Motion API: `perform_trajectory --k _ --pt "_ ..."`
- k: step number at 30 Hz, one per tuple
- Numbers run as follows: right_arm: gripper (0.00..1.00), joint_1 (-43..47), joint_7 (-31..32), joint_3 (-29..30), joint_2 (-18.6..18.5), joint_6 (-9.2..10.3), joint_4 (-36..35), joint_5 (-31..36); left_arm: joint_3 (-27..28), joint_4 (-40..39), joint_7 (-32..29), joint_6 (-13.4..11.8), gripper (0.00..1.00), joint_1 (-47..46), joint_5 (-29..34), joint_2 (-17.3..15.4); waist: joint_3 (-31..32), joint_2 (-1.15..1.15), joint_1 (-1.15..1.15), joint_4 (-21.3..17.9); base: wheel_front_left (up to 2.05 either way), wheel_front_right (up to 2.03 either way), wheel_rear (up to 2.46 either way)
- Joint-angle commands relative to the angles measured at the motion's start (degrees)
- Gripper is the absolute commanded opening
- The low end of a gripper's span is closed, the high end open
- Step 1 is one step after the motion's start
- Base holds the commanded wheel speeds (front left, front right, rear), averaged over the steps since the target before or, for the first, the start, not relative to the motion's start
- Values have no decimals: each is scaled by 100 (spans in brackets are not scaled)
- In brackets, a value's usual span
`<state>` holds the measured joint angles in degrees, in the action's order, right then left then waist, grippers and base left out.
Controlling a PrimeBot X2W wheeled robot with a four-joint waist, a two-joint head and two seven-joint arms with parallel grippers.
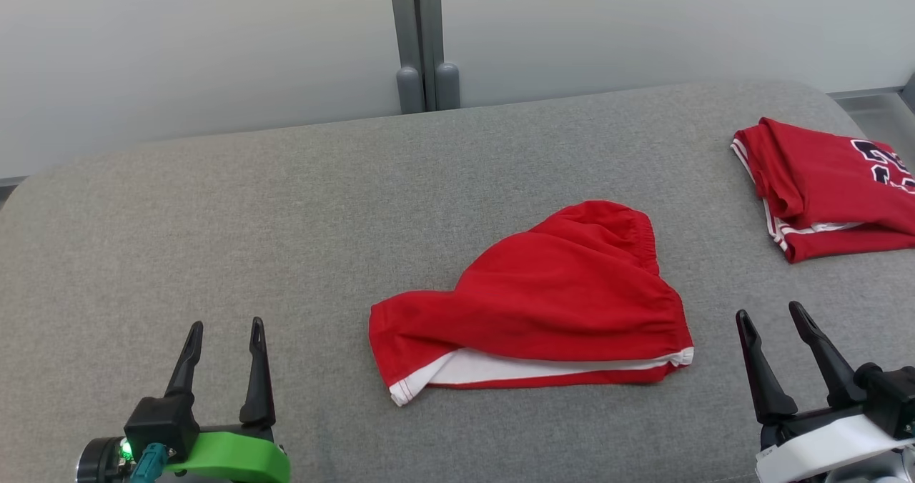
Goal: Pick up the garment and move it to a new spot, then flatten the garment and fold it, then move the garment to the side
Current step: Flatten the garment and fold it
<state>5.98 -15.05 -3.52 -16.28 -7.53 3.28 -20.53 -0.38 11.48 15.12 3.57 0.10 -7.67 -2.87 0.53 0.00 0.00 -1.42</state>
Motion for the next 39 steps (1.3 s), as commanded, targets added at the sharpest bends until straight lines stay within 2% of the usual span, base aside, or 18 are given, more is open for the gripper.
perform_trajectory --k 1,16,39 --pt "100 70 -14 -13 20 10 20 20 3 12 -1 30 100 53 22 -26 1 0 0 11 0 0 0" --pt "100 -26 -14 -12 155 10 66 147 54 58 -1 82 100 64 26 -25 32 0 0 88 0 0 0" --pt "100 -124 -14 -101 81 11 262 193 35 66 -1 123 100 122 26 -49 70 0 0 164 0 0 0"
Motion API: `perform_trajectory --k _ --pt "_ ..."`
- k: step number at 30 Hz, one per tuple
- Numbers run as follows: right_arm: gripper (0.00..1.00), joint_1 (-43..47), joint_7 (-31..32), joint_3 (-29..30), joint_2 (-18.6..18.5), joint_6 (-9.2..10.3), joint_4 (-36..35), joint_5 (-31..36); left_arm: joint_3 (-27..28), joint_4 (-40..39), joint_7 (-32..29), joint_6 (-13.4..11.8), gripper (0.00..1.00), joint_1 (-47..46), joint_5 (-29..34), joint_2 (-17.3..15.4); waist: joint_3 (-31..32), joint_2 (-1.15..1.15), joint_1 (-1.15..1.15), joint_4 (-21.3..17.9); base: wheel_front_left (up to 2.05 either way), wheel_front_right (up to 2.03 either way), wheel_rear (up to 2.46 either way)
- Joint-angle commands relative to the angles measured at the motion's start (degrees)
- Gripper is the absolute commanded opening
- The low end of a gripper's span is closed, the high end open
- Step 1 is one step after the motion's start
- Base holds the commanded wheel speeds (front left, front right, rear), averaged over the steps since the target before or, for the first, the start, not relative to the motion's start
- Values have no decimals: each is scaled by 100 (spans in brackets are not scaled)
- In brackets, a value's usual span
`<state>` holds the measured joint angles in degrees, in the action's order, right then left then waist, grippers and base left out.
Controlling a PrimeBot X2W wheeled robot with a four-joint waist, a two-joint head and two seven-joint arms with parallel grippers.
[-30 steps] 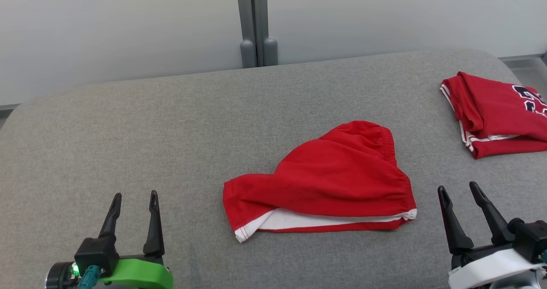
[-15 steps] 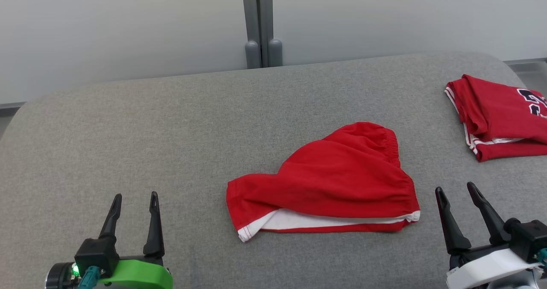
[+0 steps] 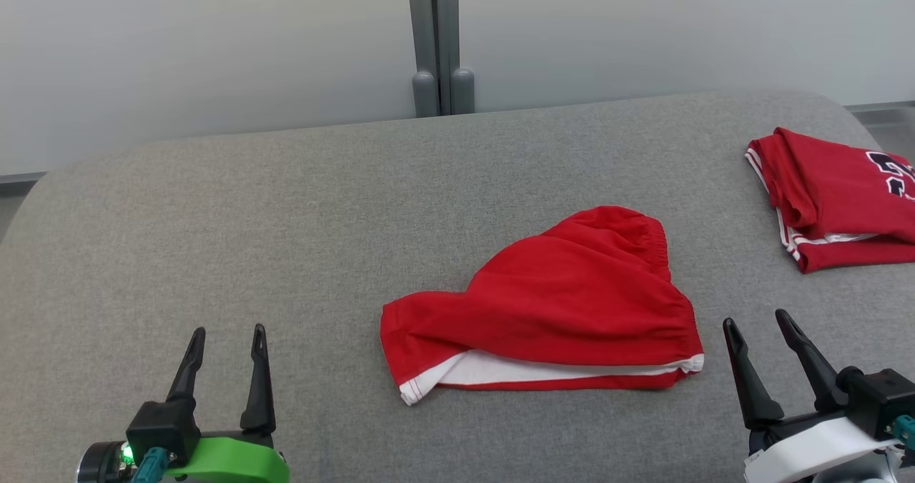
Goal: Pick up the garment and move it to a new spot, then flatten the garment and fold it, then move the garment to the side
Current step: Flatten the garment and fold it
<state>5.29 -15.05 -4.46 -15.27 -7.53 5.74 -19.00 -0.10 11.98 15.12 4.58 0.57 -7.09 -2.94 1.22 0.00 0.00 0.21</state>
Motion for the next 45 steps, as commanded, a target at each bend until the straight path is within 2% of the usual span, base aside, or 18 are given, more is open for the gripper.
perform_trajectory --k 1,28,36,45 --pt "100 -55 -14 -11 -19 11 20 42 8 19 -1 24 100 77 -39 -45 4 0 0 2 0 0 0" --pt "100 -83 -14 -41 -10 11 150 57 -46 55 -1 36 100 102 -80 -68 -3 0 0 -3 0 0 0" --pt "100 -237 -14 -169 -96 11 497 47 -539 478 -1 143 100 -109 -139 -30 -86 0 0 -20 0 0 0" --pt "100 -681 -14 -673 -283 11 1310 -62 -1572 1479 0 250 100 -483 -169 -9 -342 0 0 -61 0 0 0"
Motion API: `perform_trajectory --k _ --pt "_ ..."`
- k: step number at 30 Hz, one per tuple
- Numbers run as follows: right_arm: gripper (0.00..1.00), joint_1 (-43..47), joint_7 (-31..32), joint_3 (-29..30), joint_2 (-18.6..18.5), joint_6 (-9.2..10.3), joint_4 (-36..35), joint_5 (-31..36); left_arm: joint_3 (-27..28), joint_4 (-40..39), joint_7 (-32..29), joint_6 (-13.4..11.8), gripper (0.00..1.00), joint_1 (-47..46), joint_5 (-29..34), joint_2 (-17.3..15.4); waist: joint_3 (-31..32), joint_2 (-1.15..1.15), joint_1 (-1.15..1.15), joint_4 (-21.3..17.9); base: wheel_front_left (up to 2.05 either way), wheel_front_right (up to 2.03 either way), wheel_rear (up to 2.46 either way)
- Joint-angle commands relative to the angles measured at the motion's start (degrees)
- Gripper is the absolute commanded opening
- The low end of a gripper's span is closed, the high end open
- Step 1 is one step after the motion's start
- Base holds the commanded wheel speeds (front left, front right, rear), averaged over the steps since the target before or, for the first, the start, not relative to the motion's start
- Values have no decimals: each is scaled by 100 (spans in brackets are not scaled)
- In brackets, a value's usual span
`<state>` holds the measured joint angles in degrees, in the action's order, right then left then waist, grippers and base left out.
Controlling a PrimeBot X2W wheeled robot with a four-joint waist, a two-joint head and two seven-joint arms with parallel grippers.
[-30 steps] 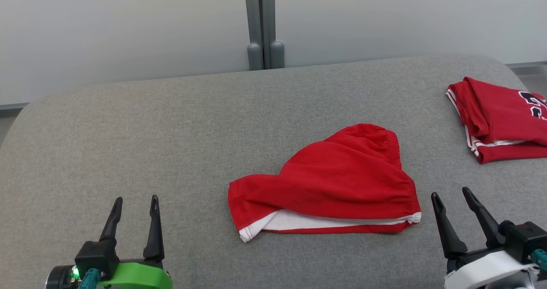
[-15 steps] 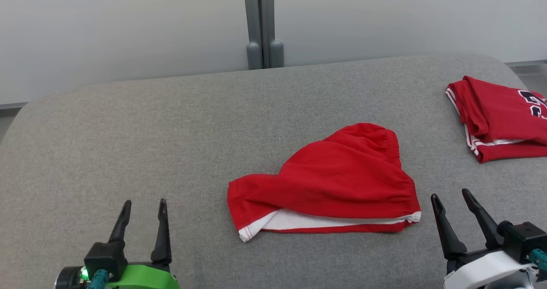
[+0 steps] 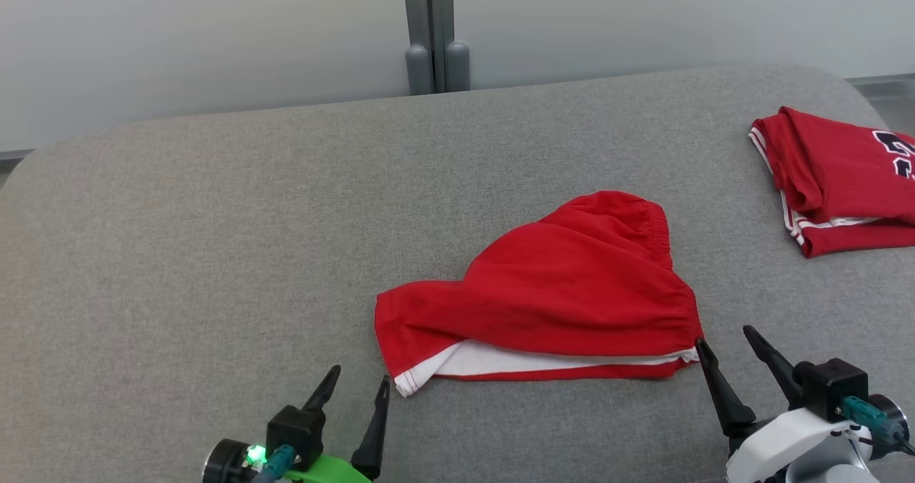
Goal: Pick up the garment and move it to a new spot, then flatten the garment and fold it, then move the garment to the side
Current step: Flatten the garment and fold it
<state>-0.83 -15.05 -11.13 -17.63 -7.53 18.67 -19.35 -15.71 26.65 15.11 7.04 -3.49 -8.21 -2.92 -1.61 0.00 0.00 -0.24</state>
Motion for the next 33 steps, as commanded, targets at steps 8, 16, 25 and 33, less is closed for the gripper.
perform_trajectory --k 8,16,25,33 --pt "100 -597 -14 -545 -150 11 688 -317 -779 728 0 39 100 -543 -432 -11 -357 0 0 -86 0 0 0" --pt "100 -973 -14 -996 -228 11 1123 -625 -1228 1226 1 -11 100 -942 -778 -10 -549 0 0 -95 0 0 0" --pt "0 -1121 -14 -1290 -320 11 965 -992 -1476 1174 1 -113 0 -1135 -1140 -10 -602 0 0 -44 0 0 0" --pt "0 -1091 -14 -1169 -472 11 365 -867 -1107 726 1 -133 0 -1156 -1120 -11 -540 0 0 -31 0 0 0"
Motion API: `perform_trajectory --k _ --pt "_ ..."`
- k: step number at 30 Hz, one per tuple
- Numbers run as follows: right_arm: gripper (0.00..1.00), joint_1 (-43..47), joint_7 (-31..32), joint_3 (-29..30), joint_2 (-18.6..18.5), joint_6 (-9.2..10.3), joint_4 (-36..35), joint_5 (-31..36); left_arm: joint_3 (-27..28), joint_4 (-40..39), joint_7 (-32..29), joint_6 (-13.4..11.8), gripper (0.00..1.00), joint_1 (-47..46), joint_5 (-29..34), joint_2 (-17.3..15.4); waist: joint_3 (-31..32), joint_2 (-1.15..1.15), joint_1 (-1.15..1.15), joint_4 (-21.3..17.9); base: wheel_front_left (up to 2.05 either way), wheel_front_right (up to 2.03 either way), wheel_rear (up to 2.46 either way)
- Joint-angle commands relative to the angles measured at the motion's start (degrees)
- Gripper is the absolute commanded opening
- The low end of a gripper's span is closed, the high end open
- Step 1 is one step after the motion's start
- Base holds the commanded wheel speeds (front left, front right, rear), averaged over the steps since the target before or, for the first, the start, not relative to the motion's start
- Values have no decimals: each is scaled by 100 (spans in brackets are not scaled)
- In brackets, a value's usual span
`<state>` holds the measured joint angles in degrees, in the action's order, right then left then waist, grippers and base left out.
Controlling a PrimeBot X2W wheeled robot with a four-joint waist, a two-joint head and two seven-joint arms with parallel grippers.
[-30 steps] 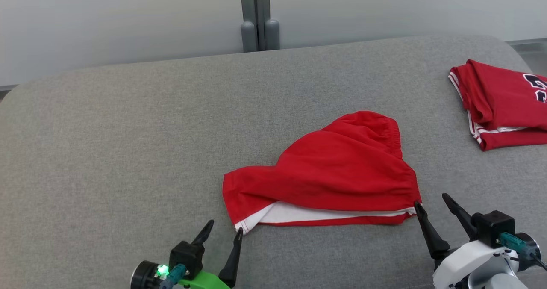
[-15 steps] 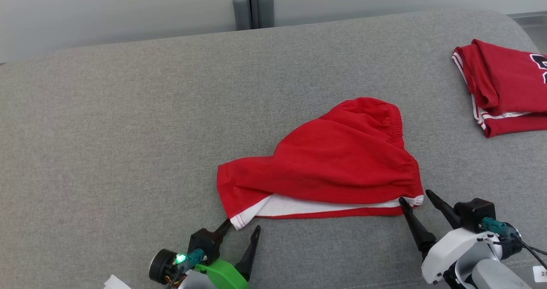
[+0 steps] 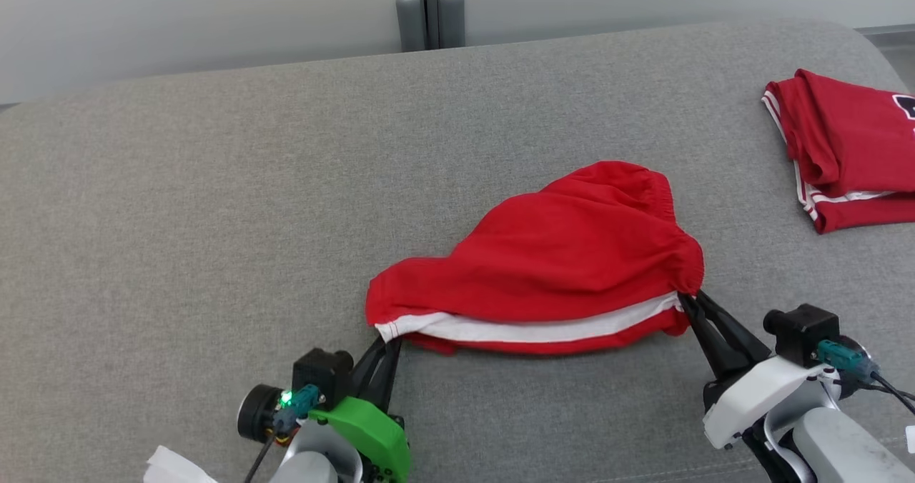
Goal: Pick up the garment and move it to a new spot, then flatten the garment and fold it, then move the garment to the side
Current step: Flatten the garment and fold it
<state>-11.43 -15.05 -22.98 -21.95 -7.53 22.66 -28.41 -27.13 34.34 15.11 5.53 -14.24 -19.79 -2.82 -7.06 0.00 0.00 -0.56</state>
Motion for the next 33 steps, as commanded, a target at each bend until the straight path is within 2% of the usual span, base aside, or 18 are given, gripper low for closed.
perform_trajectory --k 1,7,14,20,25,29,33 --pt "0 -78 -14 32 -81 11 -134 57 104 -152 0 41 0 -116 44 -40 11 0 0 -1 0 0 0" --pt "0 -431 -14 34 -308 11 -571 98 300 -726 1 97 0 -400 158 -180 13 0 0 -51 0 0 0" --pt "0 -1425 -14 -188 -624 11 -573 -188 165 -761 -132 171 0 -1414 144 -335 -289 0 0 -58 0 0 0" --pt "0 -3245 225 -626 -833 11 -119 -808 94 -464 -609 196 0 -3244 -62 -442 -1031 0 0 -80 0 0 0" --pt "0 -5180 566 -1021 -927 11 393 -1337 236 16 -943 200 0 -5017 -572 -418 -1664 0 0 -94 0 0 0" --pt "0 -6464 628 -1191 -865 11 816 -1694 267 493 -932 200 0 -6274 -631 -428 -1960 0 0 -88 0 0 0" --pt "0 -7351 492 -1381 -824 11 1172 -1954 310 904 -741 201 0 -7207 -651 -372 -2123 0 0 -111 0 0 0"
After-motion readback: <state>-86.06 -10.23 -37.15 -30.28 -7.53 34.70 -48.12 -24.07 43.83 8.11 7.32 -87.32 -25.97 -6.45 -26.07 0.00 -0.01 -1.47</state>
